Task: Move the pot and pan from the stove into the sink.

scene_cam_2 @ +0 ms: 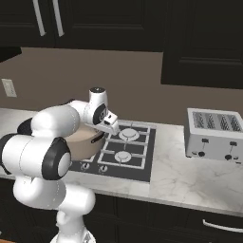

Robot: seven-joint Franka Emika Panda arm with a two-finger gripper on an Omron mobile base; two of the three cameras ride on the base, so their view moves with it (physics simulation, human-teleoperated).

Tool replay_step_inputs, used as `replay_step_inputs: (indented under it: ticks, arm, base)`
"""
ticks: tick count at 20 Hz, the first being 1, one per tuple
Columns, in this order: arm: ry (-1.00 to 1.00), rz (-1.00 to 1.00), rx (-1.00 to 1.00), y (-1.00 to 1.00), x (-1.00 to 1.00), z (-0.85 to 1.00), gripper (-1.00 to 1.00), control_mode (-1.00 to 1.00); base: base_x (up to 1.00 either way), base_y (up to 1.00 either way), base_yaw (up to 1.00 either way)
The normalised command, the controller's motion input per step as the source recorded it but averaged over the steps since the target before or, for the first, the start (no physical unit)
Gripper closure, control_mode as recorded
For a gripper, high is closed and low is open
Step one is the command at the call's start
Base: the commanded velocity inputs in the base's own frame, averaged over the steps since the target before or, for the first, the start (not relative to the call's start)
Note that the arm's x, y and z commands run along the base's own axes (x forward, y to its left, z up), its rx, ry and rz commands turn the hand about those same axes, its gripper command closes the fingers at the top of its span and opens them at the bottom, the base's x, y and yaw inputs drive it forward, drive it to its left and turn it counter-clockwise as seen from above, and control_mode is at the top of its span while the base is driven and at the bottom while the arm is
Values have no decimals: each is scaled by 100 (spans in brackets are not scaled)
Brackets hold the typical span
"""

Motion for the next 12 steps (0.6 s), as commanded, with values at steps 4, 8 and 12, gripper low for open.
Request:
replay_step_inputs:
  ticks: [4,8,12]
  arm:
    - [0,-1,2,0,0,20,100,-100]
    - [0,-1,9,-6,0,58,100,-100]
    - [0,0,11,-9,-1,81,100,-100]
  base:
    - [0,0,0]
    - [0,0,0]
    - [0,0,0]
